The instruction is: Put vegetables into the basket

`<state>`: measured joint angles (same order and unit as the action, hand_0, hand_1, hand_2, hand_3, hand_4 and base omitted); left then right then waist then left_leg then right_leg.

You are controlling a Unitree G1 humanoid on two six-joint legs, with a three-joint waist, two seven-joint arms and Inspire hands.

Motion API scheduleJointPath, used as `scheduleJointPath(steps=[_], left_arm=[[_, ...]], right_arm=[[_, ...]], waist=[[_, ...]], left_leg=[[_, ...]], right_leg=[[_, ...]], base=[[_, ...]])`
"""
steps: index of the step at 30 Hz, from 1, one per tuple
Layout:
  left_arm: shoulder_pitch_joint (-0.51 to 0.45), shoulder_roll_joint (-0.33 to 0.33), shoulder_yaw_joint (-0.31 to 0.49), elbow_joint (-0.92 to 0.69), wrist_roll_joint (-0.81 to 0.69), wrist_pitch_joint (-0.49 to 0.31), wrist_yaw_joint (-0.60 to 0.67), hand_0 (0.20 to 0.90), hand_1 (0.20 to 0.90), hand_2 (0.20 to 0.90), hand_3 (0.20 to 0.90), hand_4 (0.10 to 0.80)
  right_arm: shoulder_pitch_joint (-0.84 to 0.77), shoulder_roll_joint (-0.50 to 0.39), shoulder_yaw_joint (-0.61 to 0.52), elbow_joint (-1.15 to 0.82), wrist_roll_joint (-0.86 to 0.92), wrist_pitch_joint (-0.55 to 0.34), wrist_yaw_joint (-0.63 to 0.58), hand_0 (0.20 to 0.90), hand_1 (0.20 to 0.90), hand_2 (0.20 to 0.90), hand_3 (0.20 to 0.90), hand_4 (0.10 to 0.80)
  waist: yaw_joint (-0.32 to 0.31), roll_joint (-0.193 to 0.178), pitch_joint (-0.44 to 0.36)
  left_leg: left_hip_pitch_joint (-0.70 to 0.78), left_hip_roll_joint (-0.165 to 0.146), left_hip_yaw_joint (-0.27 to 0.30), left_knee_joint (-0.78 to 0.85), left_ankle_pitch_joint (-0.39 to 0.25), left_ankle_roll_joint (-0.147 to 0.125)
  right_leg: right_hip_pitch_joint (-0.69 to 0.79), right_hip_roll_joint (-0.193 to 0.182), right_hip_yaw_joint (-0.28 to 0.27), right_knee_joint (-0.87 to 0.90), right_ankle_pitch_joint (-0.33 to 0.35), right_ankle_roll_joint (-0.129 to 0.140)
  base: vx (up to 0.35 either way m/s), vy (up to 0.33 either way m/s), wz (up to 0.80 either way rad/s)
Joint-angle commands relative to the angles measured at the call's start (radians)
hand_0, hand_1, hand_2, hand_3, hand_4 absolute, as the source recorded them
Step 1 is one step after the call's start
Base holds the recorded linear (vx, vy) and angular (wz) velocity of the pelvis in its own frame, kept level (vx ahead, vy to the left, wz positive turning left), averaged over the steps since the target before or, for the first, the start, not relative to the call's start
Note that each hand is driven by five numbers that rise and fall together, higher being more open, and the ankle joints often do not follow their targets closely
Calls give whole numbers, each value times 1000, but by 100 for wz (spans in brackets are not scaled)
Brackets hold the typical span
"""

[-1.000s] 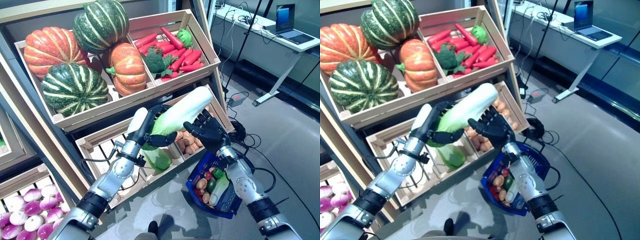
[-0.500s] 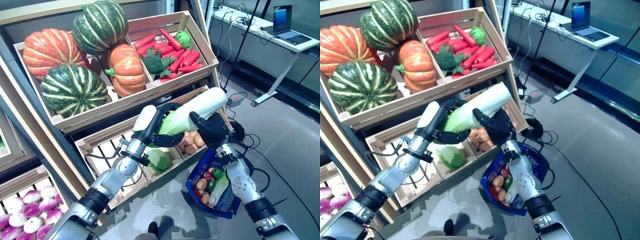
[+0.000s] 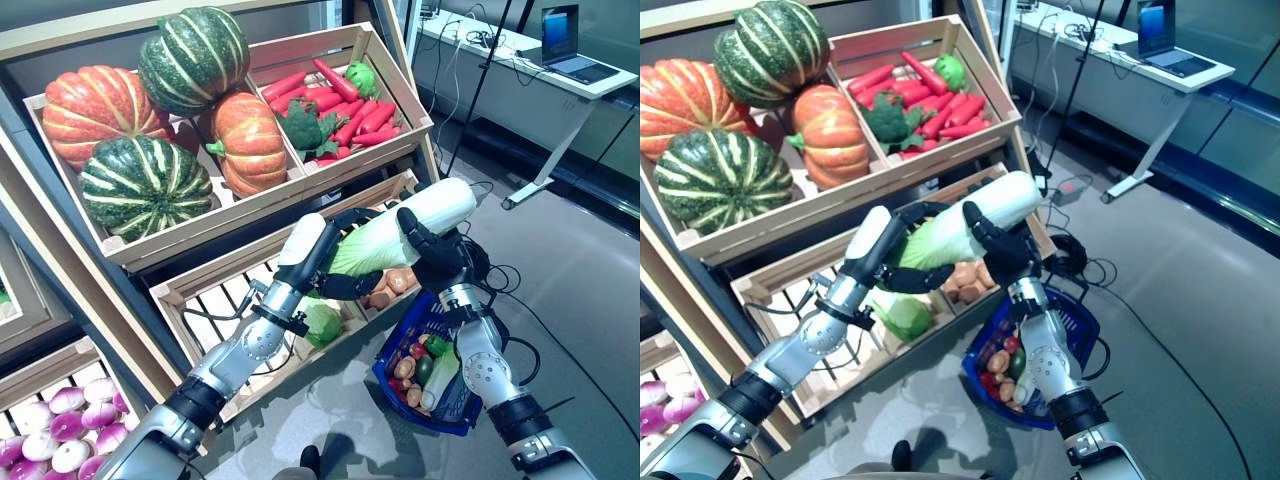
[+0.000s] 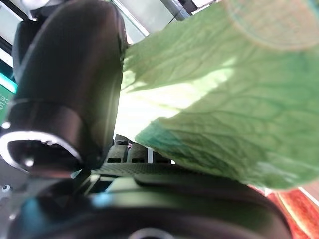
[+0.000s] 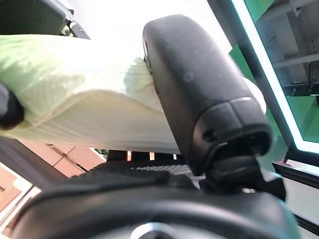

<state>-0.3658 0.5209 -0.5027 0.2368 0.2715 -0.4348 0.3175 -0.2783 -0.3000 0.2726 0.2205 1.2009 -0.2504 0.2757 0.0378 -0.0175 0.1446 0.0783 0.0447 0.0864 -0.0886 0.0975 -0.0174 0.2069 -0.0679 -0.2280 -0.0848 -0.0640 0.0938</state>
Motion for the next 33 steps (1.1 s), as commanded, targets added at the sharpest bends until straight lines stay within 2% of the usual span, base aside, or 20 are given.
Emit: scheduleJointPath(steps=[1, 6, 9, 10, 11, 12, 20, 21, 29, 33], left_arm=[[-38, -1, -100, 95, 61, -61, -36, 300, 300, 300, 300, 400], [-28, -4, -88, 106, 56, -49, -36, 300, 300, 300, 300, 400], [-17, -8, -75, 117, 30, -11, -50, 300, 300, 300, 300, 400], [-11, -13, -71, 129, 18, 4, -46, 448, 448, 448, 448, 499], [-8, -17, -68, 139, 12, 14, -55, 860, 860, 860, 860, 773], [-3, -26, -60, 160, 6, 44, -75, 900, 900, 900, 900, 800], [40, -69, -33, 333, -21, 204, -135, 900, 900, 900, 900, 800], [41, -78, -33, 400, -20, 239, -143, 900, 900, 900, 900, 800], [16, -90, 25, 597, -66, 297, -71, 900, 900, 900, 900, 800], [6, -82, 60, 624, -86, 306, -59, 900, 900, 900, 900, 800]], right_arm=[[-224, 35, -135, -169, -47, -200, 35, 300, 300, 300, 300, 400], [-220, 29, -139, -168, -74, -207, 28, 300, 300, 300, 300, 400], [-217, 18, -149, -167, -95, -209, 14, 300, 300, 300, 300, 400], [-216, 16, -149, -166, -106, -213, 8, 300, 300, 300, 300, 400], [-216, 17, -150, -165, -110, -215, 5, 300, 300, 300, 300, 400], [-213, 15, -155, -164, -119, -215, 1, 300, 300, 300, 300, 400], [-219, -4, -173, -159, -169, -229, -26, 300, 300, 300, 300, 400], [-222, -10, -172, -162, -178, -227, -37, 300, 300, 300, 300, 400], [-214, -36, -172, -127, -209, -217, -68, 300, 300, 300, 300, 400], [-203, -58, -190, -96, -219, -223, -84, 300, 300, 300, 300, 400]], waist=[[4, -11, -106], [3, -11, -108], [2, -11, -106], [2, -11, -105], [1, -11, -105], [1, -11, -106], [-10, -9, -104], [-15, -7, -103], [-31, -3, -102], [-34, -3, -103]], left_leg=[[49, 9, -11, 1, -98, -18], [49, 10, -9, 1, -98, -18], [49, 10, -8, 1, -98, -19], [49, 10, -8, 1, -98, -19], [49, 10, -7, 1, -98, -19], [49, 11, -5, 1, -98, -19], [51, 15, 1, 1, -95, -20], [52, 16, 3, 1, -93, -20], [58, 22, 15, 1, -87, -24], [61, 23, 17, 1, -87, -26]], right_leg=[[-44, -30, 7, 27, 68, -11], [-43, -29, 9, 25, 69, -11], [-44, -29, 11, 25, 70, -11], [-44, -29, 12, 24, 71, -11], [-44, -29, 12, 24, 71, -11], [-44, -30, 12, 25, 72, -10], [-49, -28, 24, 26, 74, -8], [-51, -27, 28, 27, 75, -7], [-53, -27, 43, 25, 78, -4], [-49, -27, 45, 21, 80, -3]], base=[[0, 0, 0], [0, 0, 0], [0, 0, 0], [0, 0, 0], [0, 0, 0], [0, 0, 0], [1, 1, -1], [6, 9, -7], [8, 6, -12], [26, 3, -6]])
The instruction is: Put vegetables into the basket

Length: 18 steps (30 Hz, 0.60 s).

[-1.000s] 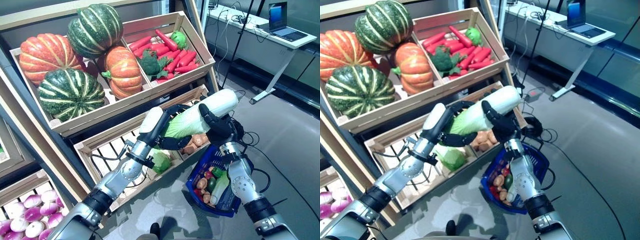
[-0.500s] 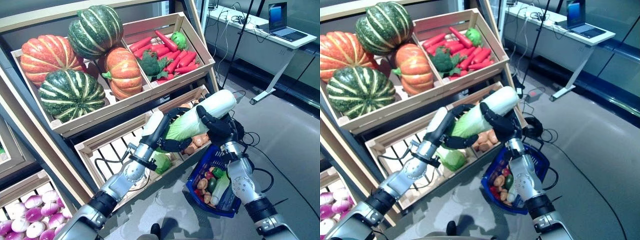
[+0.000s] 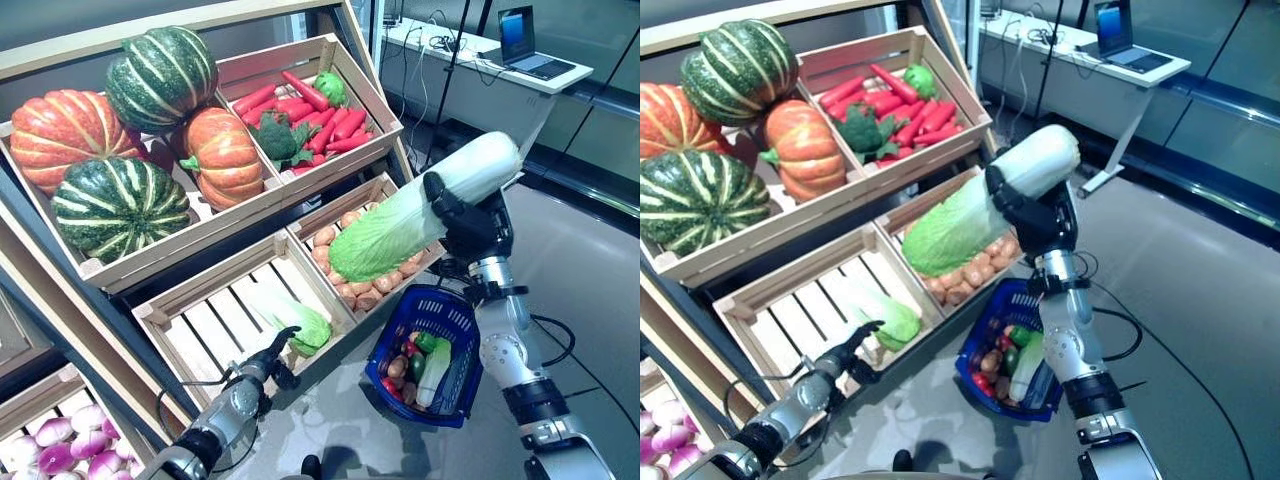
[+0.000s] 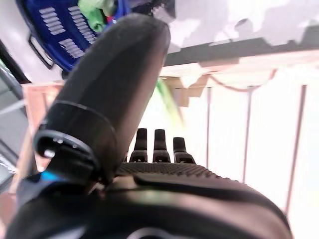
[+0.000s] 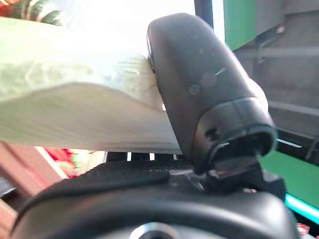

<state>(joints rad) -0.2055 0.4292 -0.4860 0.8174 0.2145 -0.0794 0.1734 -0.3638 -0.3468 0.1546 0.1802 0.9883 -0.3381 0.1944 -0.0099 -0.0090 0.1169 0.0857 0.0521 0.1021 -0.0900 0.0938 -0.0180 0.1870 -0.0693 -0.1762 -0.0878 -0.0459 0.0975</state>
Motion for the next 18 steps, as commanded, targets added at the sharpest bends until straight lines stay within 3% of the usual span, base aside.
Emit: scheduleJointPath(steps=[1, 8, 14, 16, 18], left_arm=[[-158, 15, 56, 49, -28, -47, 97, 900, 900, 900, 900, 800], [-194, 60, 101, 44, -2, -61, 159, 900, 900, 900, 900, 800], [-230, 150, 110, -55, 86, -79, 233, 900, 900, 900, 900, 800], [-270, 187, 89, -71, 106, -83, 247, 900, 900, 900, 900, 800], [-375, 239, 48, -63, 96, -92, 258, 900, 900, 900, 900, 800]], right_arm=[[-116, -23, -82, -51, -13, -131, -18, 300, 300, 300, 300, 400], [-92, -109, -111, 70, -162, -88, -128, 300, 300, 300, 300, 400], [-23, -224, -100, 283, -217, -22, -179, 300, 300, 300, 300, 400], [-33, -253, -86, 369, -201, -6, -204, 300, 300, 300, 300, 400], [-106, -277, -61, 486, -188, -21, -229, 300, 300, 300, 300, 400]], waist=[[12, -12, -74], [4, -15, -74], [0, -19, -53], [1, -19, -34], [2, -13, 17]], left_leg=[[55, 17, 2, 3, -83, -26], [58, 19, 8, 3, -84, -29], [54, 25, 18, 3, -76, -33], [38, 28, 20, 8, -73, -35], [-15, 28, 13, 31, -68, -40]], right_leg=[[-29, -25, -5, 24, 63, -7], [-30, -26, -1, 24, 66, -5], [-47, -27, 9, 35, 71, -4], [-68, -27, 10, 49, 69, -5], [-126, -29, 11, 82, 65, -10]], base=[[21, -3, -8], [37, -7, -4], [50, -15, -1], [-82, -22, -1], [-273, -24, -3]])
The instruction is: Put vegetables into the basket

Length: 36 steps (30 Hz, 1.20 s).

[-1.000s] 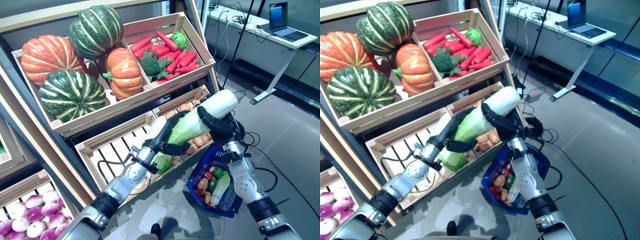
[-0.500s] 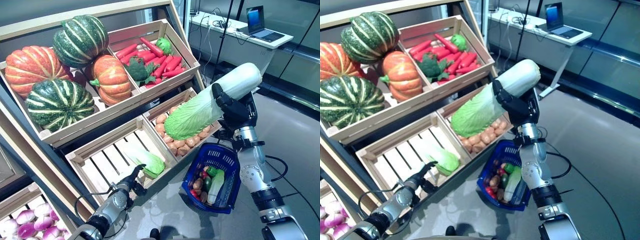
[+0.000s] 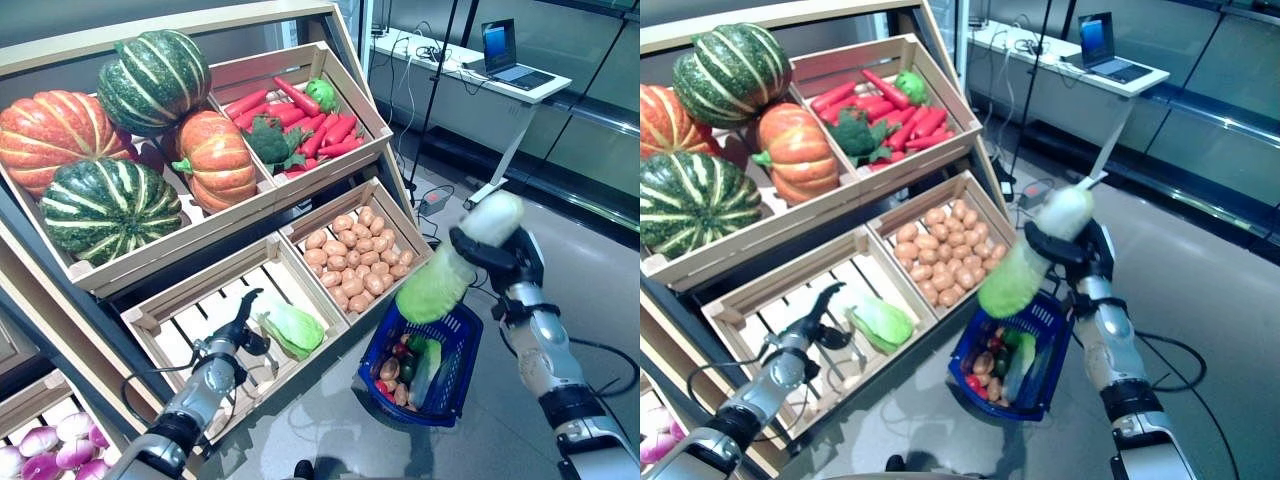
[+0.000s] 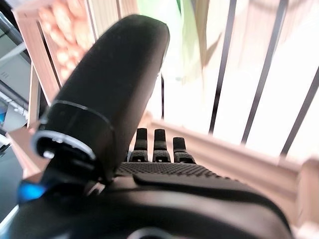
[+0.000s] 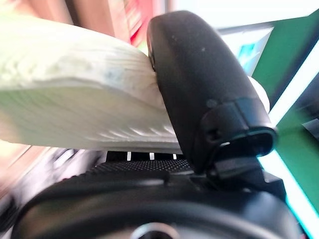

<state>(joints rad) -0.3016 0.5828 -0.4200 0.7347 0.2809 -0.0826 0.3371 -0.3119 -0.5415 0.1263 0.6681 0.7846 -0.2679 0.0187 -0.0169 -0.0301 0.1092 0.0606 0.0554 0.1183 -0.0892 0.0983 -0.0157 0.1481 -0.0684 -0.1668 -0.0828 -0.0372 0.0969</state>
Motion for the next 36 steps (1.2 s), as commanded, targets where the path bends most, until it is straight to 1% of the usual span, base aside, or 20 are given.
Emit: scheduleJointPath(steps=[1, 2, 3, 4, 5, 7, 11, 12, 16, 17, 18, 21, 22, 24, 26, 30, 31, 32, 35, 36], left_arm=[[-342, 110, -36, 35, 11, -98, 97, 900, 900, 900, 900, 800], [-419, 127, -61, 64, -6, -116, 115, 900, 900, 900, 900, 800], [-443, 130, -69, 75, -6, -123, 122, 900, 900, 900, 900, 800], [-507, 139, -89, 99, -23, -132, 144, 900, 900, 900, 900, 800], [-534, 142, -97, 111, -26, -136, 157, 900, 900, 900, 900, 800], [-623, 165, -132, 145, -24, -141, 206, 900, 900, 900, 900, 800], [-677, 186, -160, 160, -6, -150, 214, 900, 900, 900, 900, 800], [-721, 210, -185, 156, 29, -150, 219, 900, 900, 900, 900, 800], [-798, 233, -231, 159, 61, -141, 217, 900, 900, 900, 900, 800], [-839, 237, -254, 161, 74, -127, 216, 900, 900, 900, 900, 800], [-846, 238, -258, 162, 77, -124, 215, 900, 900, 900, 900, 800], [-932, 253, -311, 168, 89, -109, 215, 900, 900, 900, 900, 800], [-938, 254, -317, 168, 93, -106, 216, 900, 900, 900, 900, 800], [-965, 261, -336, 163, 86, -87, 207, 900, 900, 900, 900, 800], [-997, 270, -364, 164, 78, -68, 203, 900, 900, 900, 900, 800], [-1026, 282, -375, 154, 76, -53, 227, 900, 900, 900, 900, 800], [-1044, 286, -380, 148, 75, -40, 232, 900, 900, 900, 900, 800], [-1053, 287, -385, 148, 73, -37, 232, 900, 900, 900, 900, 800], [-1087, 293, -407, 155, 82, -25, 220, 900, 900, 900, 900, 800], [-1102, 290, -418, 168, 91, -14, 212, 900, 900, 900, 900, 800]], right_arm=[[-210, -103, -27, 54, 26, -101, -44, 300, 300, 300, 300, 400], [-278, -130, -14, 114, 43, -106, -37, 300, 300, 300, 300, 400], [-300, -138, -10, 131, 46, -102, -38, 300, 300, 300, 300, 400], [-358, -156, 4, 179, 45, -108, -31, 300, 300, 300, 300, 400], [-383, -164, 12, 199, 48, -113, -26, 300, 300, 300, 300, 400], [-470, -186, 59, 247, 65, -124, -32, 300, 300, 300, 300, 400], [-523, -194, 80, 268, 69, -126, -43, 300, 300, 300, 300, 400], [-570, -200, 98, 285, 85, -117, -41, 300, 300, 300, 300, 400], [-648, -201, 115, 321, 123, -98, -36, 300, 300, 300, 300, 400], [-696, -197, 132, 344, 127, -97, -37, 300, 300, 300, 300, 400], [-703, -196, 134, 347, 127, -96, -37, 300, 300, 300, 300, 400], [-797, -204, 180, 378, 121, -46, -43, 300, 300, 300, 300, 400], [-804, -205, 186, 382, 119, -45, -44, 300, 300, 300, 300, 400], [-844, -211, 209, 398, 110, -27, -47, 300, 300, 300, 300, 400], [-890, -210, 230, 434, 128, -15, -47, 300, 300, 300, 300, 400], [-938, -208, 242, 452, 121, -2, -61, 300, 300, 300, 300, 400], [-958, -207, 253, 456, 100, 30, -74, 448, 448, 448, 448, 499], [-966, -206, 260, 459, 89, 40, -86, 900, 900, 900, 900, 800], [-999, -200, 285, 479, 82, 94, -109, 900, 900, 900, 900, 800], [-1010, -196, 292, 494, 85, 137, -117, 900, 900, 900, 900, 800]], waist=[[8, 14, 59], [4, 24, 107], [3, 27, 121], [-2, 38, 162], [-4, 44, 180], [-10, 62, 245], [-10, 69, 278], [-7, 76, 300], [-2, 83, 332], [1, 93, 346], [1, 94, 347], [-1, 118, 368], [-2, 119, 368], [-2, 127, 378], [0, 138, 385], [3, 149, 396], [4, 153, 400], [5, 154, 401], [7, 156, 405], [7, 155, 406]], left_leg=[[-25, 24, -8, 51, -71, -44], [-69, 23, -15, 77, -66, -47], [-84, 22, -18, 85, -64, -47], [-124, 18, -24, 109, -58, -48], [-144, 14, -27, 121, -54, -48], [-244, 1, -35, 209, -53, -49], [-324, -16, -43, 290, -67, -48], [-387, -28, -48, 357, -86, -46], [-481, -36, -45, 457, -120, -40], [-528, -36, -39, 496, -129, -37], [-537, -36, -39, 504, -131, -37], [-643, -22, -22, 609, -161, -36], [-644, -23, -25, 629, -191, -42], [-688, -16, -18, 682, -210, -41], [-747, 1, -13, 757, -233, -32], [-819, 19, -14, 841, -259, -25], [-848, 23, -17, 874, -269, -23], [-857, 23, -20, 884, -272, -22], [-892, 29, -22, 920, -286, -17], [-905, 30, -24, 932, -289, -17]], right_leg=[[-122, -31, 0, 99, 53, -13], [-167, -33, -4, 132, 50, -19], [-181, -34, -5, 143, 49, -20], [-223, -36, -7, 175, 45, -25], [-243, -36, -8, 194, 42, -28], [-348, -45, -11, 295, 24, -40], [-433, -54, -13, 387, 3, -45], [-498, -65, -16, 466, -21, -49], [-596, -86, -17, 581, -59, -53], [-645, -91, -17, 637, -77, -58], [-654, -92, -16, 646, -80, -58], [-762, -109, -3, 771, -123, -75], [-764, -110, 6, 794, -153, -68], [-811, -118, 11, 857, -174, -75], [-874, -126, 21, 944, -204, -88], [-949, -135, 35, 1031, -232, -98], [-978, -136, 42, 1065, -243, -102], [-986, -135, 45, 1074, -246, -103], [-1018, -133, 54, 1105, -257, -105], [-1030, -131, 55, 1114, -259, -105]], base=[[-401, 36, -5], [-407, 45, -4], [-395, 47, -4], [-261, 37, -6], [-312, 46, -5], [-251, 47, -7], [-131, 29, -2], [-139, 50, 9], [-106, 40, 10], [-85, 52, 3], [-122, 86, -2], [-56, 64, 7], [4, 53, 7], [-12, 50, 2], [-25, 40, -3], [-14, 11, -5], [0, 0, 0], [0, 0, 0], [6, -4, 5], [0, 0, 0]])
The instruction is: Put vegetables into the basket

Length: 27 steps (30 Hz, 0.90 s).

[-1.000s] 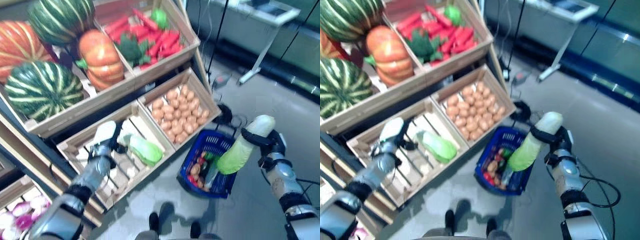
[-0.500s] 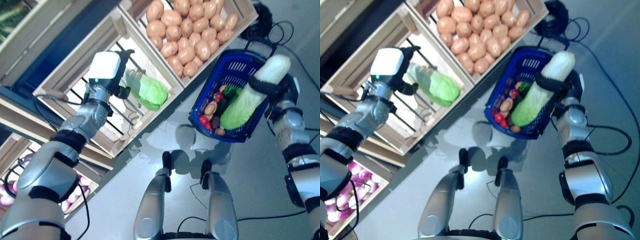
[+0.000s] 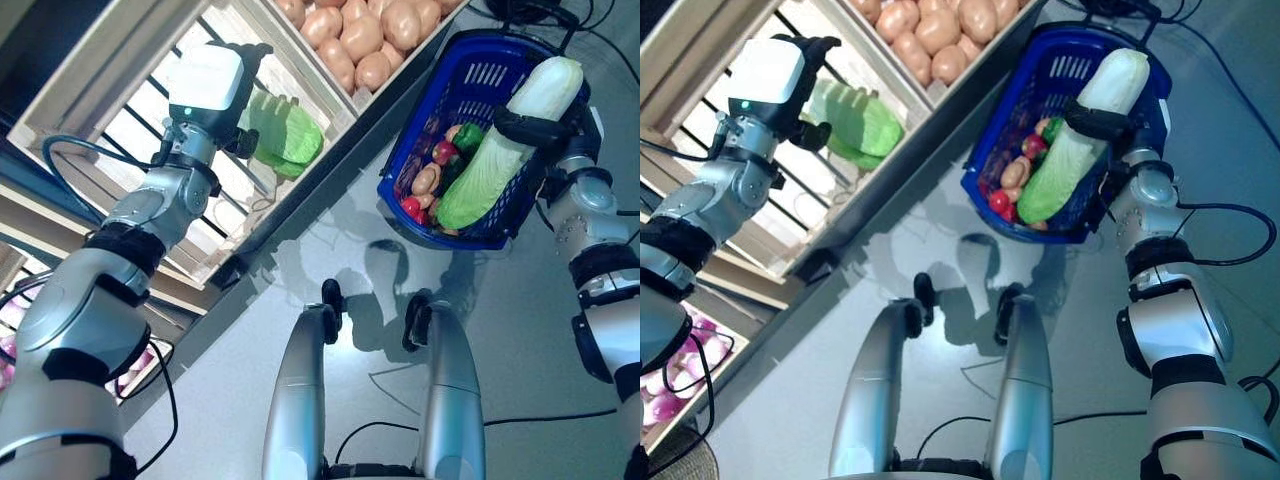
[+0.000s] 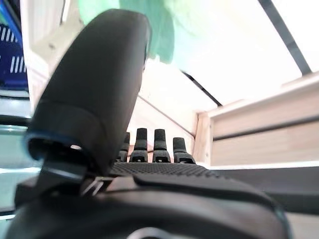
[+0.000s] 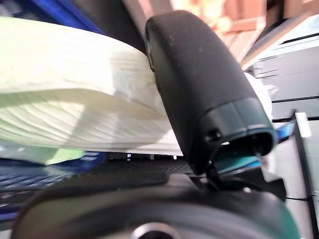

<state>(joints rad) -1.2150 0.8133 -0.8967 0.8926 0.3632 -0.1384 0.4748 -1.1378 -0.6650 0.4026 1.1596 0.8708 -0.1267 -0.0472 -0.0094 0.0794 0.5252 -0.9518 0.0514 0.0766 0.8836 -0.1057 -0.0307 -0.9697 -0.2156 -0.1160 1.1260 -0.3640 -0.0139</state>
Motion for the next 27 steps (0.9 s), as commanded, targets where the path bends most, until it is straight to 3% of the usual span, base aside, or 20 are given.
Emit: scheduleJointPath(steps=[1, 8, 18, 27], left_arm=[[-198, 60, 49, 18, 6, 48, 73, 900, 900, 900, 900, 800], [-246, 73, -25, 42, 48, 125, -18, 900, 900, 900, 900, 800], [-266, 119, -90, 48, 97, 273, -59, 900, 900, 900, 900, 800], [-275, 160, -124, 65, 168, 403, -160, 900, 900, 900, 900, 800]], right_arm=[[-191, -71, 22, 15, 3, 34, -52, 900, 900, 900, 900, 800], [-205, -74, 71, 62, -4, 114, -33, 900, 900, 900, 900, 800], [-140, -115, 87, -86, 5, -15, -45, 900, 900, 900, 900, 800], [0, -157, 58, -274, 59, -38, 16, 900, 900, 900, 900, 800]], waist=[[1, 44, -6], [6, 37, -5], [-9, 17, -5], [-33, -5, -5]], left_leg=[[102, 33, 16, -35, -87, -1], [88, 35, 11, -31, -88, -2], [80, 47, 17, -44, -96, -8], [49, 61, 27, -27, -114, -14]], right_leg=[[83, 17, 5, -90, 68, 5], [72, 23, 7, -104, 80, 10], [63, 37, 18, -144, 102, 25], [28, 30, 32, -154, 120, 38]], base=[[0, 0, 0], [20, 11, -1], [28, 47, -3], [17, 54, -3]])
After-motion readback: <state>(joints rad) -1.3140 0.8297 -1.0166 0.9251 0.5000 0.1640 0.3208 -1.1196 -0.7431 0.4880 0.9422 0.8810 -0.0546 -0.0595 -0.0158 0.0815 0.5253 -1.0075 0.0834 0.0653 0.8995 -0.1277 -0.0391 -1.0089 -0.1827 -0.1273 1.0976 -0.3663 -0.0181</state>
